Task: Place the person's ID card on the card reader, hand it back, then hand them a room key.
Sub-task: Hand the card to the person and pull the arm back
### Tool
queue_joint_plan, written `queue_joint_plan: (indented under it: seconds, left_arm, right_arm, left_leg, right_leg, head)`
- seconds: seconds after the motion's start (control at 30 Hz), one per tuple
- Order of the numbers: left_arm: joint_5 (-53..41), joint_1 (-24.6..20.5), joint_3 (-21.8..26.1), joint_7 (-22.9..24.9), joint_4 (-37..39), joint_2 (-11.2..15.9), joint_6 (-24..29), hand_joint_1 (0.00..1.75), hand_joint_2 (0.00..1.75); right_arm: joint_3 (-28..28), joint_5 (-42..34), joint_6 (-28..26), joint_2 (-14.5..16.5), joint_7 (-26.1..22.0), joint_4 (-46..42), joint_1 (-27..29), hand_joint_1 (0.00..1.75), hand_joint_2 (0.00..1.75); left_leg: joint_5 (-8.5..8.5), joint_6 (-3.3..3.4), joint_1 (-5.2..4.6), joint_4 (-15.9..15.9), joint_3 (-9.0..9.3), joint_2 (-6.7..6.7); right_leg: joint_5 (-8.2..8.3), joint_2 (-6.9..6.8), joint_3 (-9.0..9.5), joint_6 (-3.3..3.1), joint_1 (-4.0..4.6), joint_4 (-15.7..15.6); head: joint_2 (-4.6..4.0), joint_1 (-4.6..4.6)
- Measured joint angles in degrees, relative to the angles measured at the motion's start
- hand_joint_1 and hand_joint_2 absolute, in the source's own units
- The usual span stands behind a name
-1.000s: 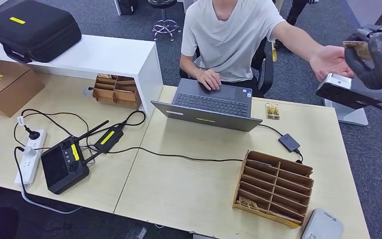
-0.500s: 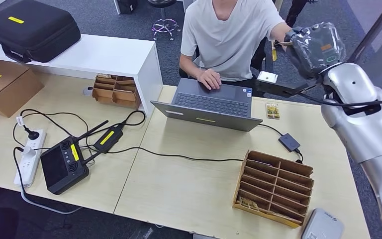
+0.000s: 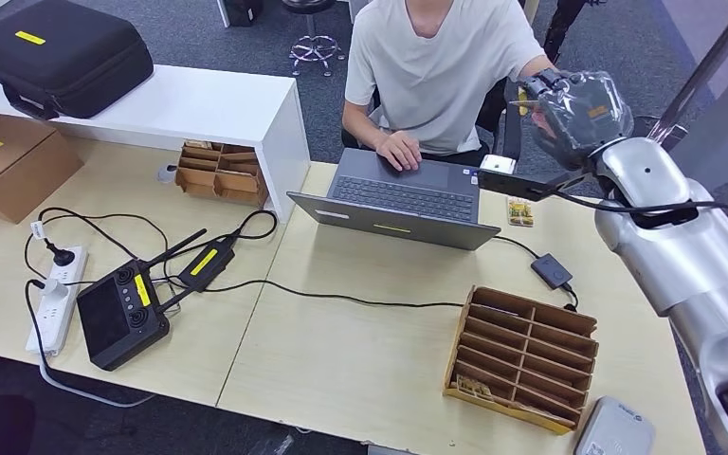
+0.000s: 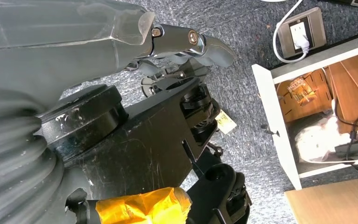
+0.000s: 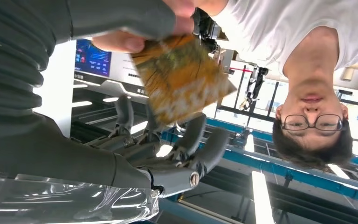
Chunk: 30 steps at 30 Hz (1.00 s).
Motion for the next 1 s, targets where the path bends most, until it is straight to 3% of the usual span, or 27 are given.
queue_joint_plan:
  seconds: [0.3, 0.63, 1.0]
  left_arm:
    - [-0.16, 0.09, 0.0, 0.72, 0.0, 0.01, -0.01, 0.0, 1.75]
    - [-0.08, 0.18, -0.01, 1.15, 0.0, 0.08, -0.01, 0.0, 1.75]
    - [0.91, 2.3, -0.08, 2.0, 0.0, -0.9, 0.68, 0.0, 1.75]
  right_arm:
    - [-0.53, -1.13, -1.05, -0.15, -0.08, 1.03, 0.1, 0.0, 1.75]
    - [-2.66, -3.97, -3.39, -2.37, -1.74, -0.23, 2.84, 0.0, 1.75]
    - [-10.48, -9.48, -1.1, -14.12, -0.86, -29.52, 21.26, 0.0, 1.75]
  left_leg:
    - [0.01, -0.01, 0.0, 0.01, 0.02, 0.02]
    - [0.0, 0.0, 0.0, 0.01, 0.01, 0.01]
    - [-0.16, -0.01, -0.03, 0.02, -0.07, -0.02]
  right_leg:
    - [0.01, 0.02, -0.01, -0.01, 0.0, 0.0]
    - [0.01, 0.01, -0.01, -0.01, 0.0, -0.02]
    - [-0.05, 0.0, -0.06, 0.05, -0.02, -0.07]
  head:
    - [0.0, 0.0]
    - [0.0, 0.01]
    - [0.0, 0.01]
